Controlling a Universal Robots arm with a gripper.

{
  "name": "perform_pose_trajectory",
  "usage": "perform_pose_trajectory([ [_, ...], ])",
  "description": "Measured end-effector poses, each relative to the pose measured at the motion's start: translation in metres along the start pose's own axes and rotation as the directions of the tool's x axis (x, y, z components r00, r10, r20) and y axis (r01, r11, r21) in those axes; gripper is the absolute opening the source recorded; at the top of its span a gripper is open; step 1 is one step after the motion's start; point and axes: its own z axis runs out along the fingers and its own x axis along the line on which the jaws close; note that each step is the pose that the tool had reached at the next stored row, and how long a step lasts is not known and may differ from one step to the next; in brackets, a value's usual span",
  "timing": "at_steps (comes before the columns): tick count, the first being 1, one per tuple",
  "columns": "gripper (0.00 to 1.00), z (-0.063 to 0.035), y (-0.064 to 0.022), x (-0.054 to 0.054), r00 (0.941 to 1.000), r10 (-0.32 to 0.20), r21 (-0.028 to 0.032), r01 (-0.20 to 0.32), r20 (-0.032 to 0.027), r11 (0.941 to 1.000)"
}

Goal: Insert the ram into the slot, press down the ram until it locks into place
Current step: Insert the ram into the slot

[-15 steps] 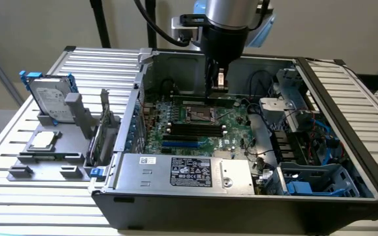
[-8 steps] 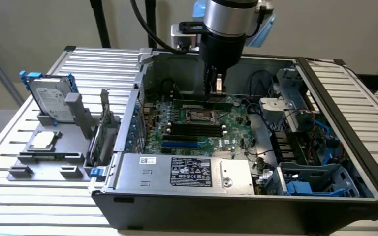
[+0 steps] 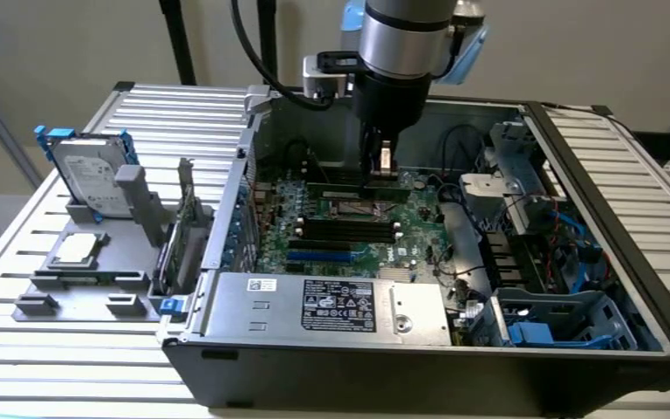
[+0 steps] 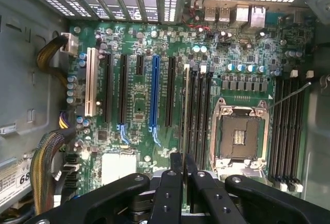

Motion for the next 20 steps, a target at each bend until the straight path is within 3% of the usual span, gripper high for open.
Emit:
perform_pose_trajectory([
  [20, 0.13, 0.0365, -0.0002, -0.003, 1.0000, 0.000, 0.0001, 0.000, 0.0000, 1.0000],
])
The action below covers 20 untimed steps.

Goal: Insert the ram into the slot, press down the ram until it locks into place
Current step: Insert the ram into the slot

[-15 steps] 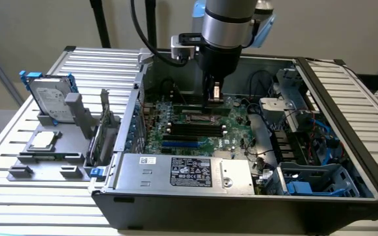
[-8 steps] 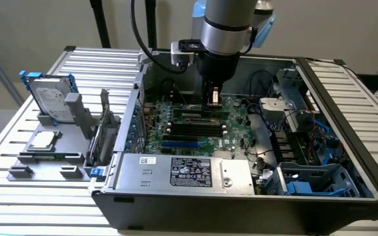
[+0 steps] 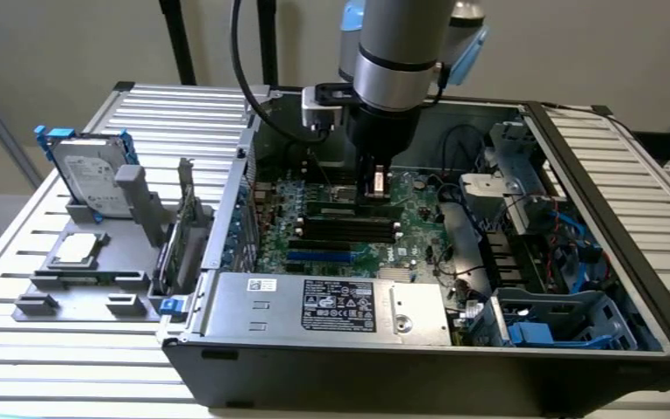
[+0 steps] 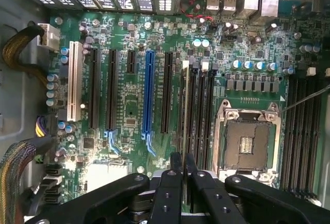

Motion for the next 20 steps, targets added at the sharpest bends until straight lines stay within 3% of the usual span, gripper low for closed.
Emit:
perform_pose_trajectory([
  [13, 0.13, 0.0235, 0.0014, 0.000, 1.0000, 0.000, 0.0051, 0.000, -0.0002, 1.0000],
  [20, 0.13, 0.0255, 0.0013, 0.000, 1.0000, 0.000, 0.0054, 0.000, 0.0002, 1.0000],
])
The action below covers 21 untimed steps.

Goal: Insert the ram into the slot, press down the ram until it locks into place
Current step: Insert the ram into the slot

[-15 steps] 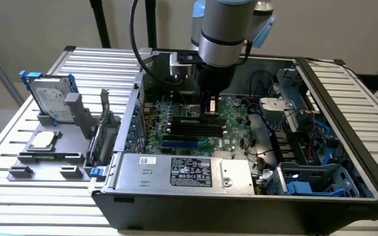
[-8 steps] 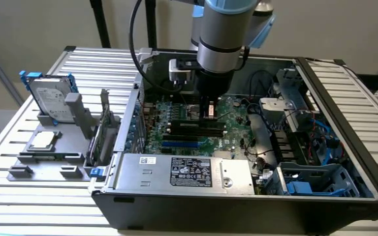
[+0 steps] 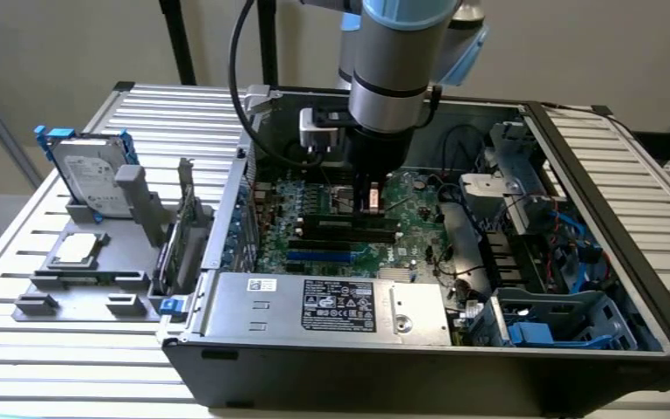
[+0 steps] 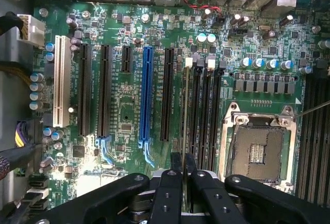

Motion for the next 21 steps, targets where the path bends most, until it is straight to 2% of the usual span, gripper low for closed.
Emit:
perform_pose_trajectory([
  [10, 0.13, 0.0042, -0.0001, -0.0004, 1.0000, 0.000, 0.0009, 0.000, -0.0006, 1.0000],
  [16, 0.13, 0.0055, 0.0005, -0.0025, 1.0000, 0.000, 0.0042, 0.000, -0.0012, 1.0000],
  [21, 0.13, 0.0076, 0.0024, -0.0040, 1.0000, 0.000, 0.0088, 0.000, -0.0047, 1.0000],
])
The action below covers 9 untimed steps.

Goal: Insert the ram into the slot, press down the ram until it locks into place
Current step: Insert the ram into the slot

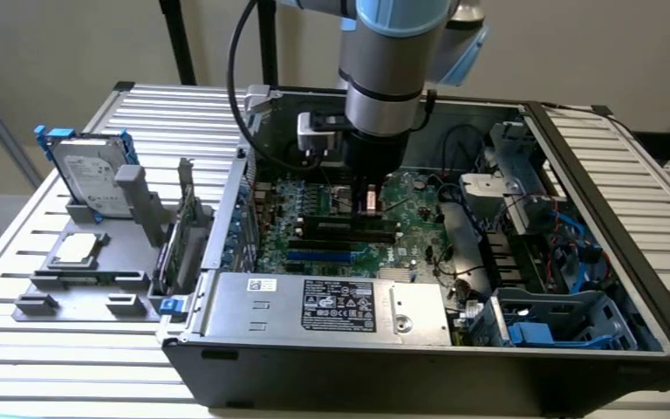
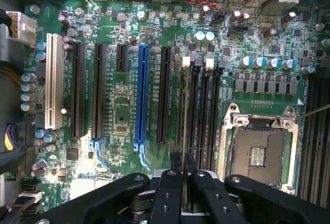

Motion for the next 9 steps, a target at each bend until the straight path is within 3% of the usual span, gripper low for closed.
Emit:
perform_pose_trajectory([
  [9, 0.13, 0.0023, 0.0006, -0.0004, 1.0000, 0.000, 0.0053, 0.000, -0.0026, 1.0000],
])
